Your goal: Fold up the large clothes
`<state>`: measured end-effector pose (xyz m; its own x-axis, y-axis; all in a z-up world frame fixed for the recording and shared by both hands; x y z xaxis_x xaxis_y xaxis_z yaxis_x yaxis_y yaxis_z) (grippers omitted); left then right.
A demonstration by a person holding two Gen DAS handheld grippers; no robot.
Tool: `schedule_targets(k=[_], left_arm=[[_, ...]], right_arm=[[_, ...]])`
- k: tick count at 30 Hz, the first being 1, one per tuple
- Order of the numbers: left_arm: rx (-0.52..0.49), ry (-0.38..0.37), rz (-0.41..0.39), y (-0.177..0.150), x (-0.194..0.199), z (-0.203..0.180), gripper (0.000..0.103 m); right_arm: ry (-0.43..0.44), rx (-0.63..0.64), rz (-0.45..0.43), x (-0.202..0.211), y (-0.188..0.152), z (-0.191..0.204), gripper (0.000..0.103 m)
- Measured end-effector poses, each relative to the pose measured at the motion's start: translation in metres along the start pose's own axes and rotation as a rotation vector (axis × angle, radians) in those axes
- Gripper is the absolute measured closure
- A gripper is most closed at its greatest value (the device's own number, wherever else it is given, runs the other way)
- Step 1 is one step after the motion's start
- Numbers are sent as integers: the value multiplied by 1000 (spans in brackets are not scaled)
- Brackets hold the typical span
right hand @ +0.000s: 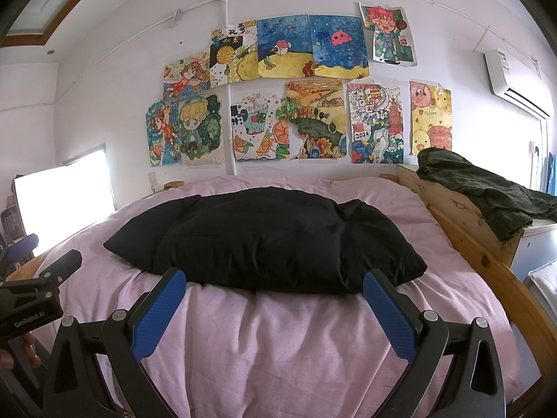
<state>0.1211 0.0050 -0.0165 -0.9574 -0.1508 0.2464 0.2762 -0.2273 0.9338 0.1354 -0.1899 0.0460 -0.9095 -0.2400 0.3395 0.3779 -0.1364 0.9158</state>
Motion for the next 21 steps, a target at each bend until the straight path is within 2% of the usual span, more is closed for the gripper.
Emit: schedule_targets(k=[21], left_arm=[[8,7,11,-6,0,16,2]], right_arm=[[0,-2,0,0,0,0,0]])
Point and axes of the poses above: each gripper's, at about its wrist camera, not at the fingertips, and x roughly against the way its jaws point, z to its left, y to its top, the point moved 10 cm from there along -x, roughly the way its jaws point, and after that the axes turned 5 degrees about -x, right-handed, at the moved point
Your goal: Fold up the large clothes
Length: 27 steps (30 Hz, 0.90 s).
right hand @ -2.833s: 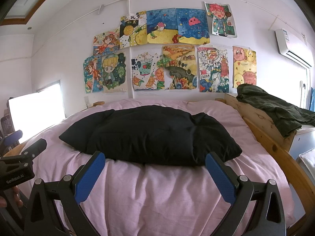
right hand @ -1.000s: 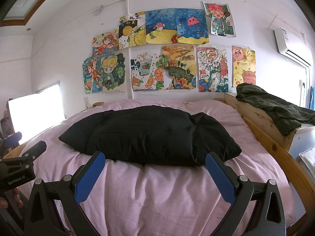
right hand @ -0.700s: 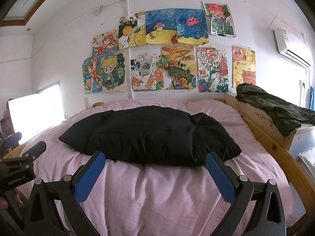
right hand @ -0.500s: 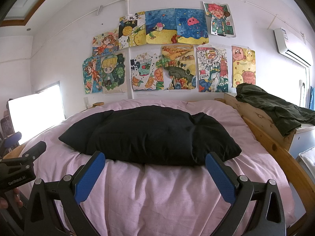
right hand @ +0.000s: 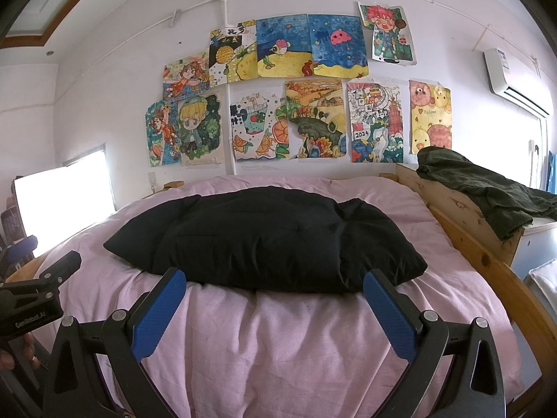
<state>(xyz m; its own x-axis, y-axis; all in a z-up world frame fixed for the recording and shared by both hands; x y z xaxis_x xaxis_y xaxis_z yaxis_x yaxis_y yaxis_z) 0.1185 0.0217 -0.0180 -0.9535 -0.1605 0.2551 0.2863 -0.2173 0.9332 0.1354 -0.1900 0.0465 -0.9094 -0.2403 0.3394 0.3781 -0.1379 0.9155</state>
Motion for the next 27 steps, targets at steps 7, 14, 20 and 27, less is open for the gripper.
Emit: schedule_targets(k=[7,14,20,27], left_arm=[[-6,-6,10,-6,2,15,2],[-12,-10,11,-8,4,22,2],[-20,-8,17,-14,7,35,2],[-21,-9,16,-12,5,34,2]], right_arm=[[0,0,-1,0,0,0,0],[1,0,1,0,0,0,0],[0,-2,0,0,-1,1,0],[-1,-3,0,0,0,2,0]])
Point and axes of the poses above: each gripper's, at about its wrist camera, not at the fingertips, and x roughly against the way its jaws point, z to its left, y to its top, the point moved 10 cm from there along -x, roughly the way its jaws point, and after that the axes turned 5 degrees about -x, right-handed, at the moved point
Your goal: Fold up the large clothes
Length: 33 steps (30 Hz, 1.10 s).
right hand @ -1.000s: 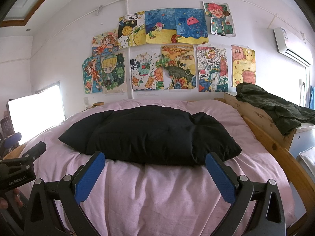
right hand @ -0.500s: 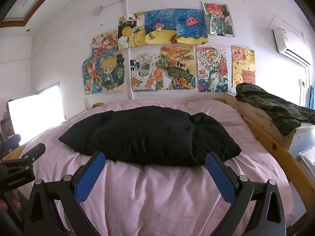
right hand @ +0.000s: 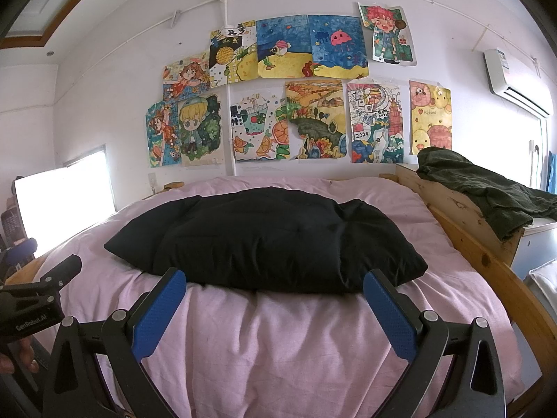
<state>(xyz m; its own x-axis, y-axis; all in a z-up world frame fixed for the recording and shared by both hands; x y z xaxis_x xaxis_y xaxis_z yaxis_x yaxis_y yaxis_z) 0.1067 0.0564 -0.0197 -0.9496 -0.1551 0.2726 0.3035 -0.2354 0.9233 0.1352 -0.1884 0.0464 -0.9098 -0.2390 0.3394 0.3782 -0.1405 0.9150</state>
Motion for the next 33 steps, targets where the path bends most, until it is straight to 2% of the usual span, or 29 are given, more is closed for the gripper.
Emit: schedule_targets(k=[33], left_arm=[[0,-9,12,-2,-5,9,2]], right_arm=[[-8,-7,9,-2,-4,3,0]])
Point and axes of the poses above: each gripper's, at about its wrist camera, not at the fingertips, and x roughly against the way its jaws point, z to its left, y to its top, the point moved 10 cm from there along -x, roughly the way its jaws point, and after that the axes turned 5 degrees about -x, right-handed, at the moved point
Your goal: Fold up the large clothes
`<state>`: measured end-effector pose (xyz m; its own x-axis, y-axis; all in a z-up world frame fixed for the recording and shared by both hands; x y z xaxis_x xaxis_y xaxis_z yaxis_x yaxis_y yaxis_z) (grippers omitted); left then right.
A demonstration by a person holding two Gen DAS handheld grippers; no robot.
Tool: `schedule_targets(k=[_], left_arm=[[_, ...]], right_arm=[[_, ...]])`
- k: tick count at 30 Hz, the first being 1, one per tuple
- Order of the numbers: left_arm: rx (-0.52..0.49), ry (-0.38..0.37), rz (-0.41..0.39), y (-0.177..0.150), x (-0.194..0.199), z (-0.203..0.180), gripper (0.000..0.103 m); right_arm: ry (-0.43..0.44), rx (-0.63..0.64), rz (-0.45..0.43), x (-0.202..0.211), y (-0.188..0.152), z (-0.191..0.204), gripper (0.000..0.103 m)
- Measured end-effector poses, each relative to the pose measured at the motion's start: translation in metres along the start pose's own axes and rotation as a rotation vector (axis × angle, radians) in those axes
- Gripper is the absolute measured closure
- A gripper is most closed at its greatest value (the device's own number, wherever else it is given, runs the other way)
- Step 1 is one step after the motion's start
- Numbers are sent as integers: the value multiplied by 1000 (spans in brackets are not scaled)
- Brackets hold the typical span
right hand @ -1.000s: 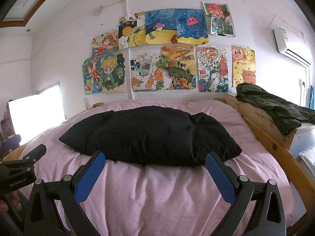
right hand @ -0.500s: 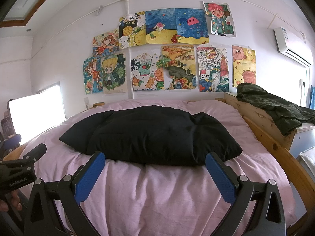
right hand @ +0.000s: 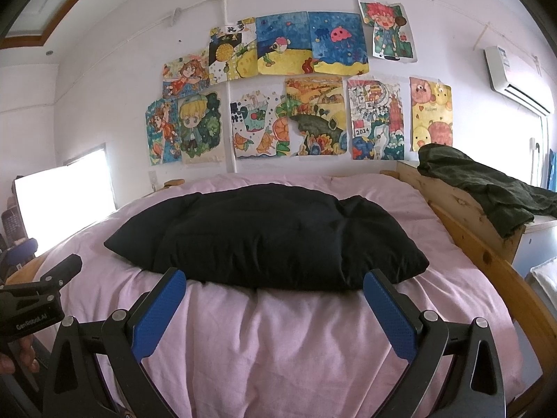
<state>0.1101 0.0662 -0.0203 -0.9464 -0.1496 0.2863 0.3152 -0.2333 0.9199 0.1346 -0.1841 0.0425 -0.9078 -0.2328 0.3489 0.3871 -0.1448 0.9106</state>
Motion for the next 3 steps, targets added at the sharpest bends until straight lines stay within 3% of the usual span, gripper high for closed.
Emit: schedule_targets(k=[3], left_arm=[[1,1,0,0,0,-1,2]], right_arm=[[1,1,2,0,0,-1,0]])
Point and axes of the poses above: each gripper's, at about its wrist camera, not at the fingertips, and x roughly against the way its jaws point, z to its left, y to its top, the point moved 10 cm from there along -x, roughly the way its jaws point, and after that the axes turned 5 degrees about -x, right-handed, at the moved point
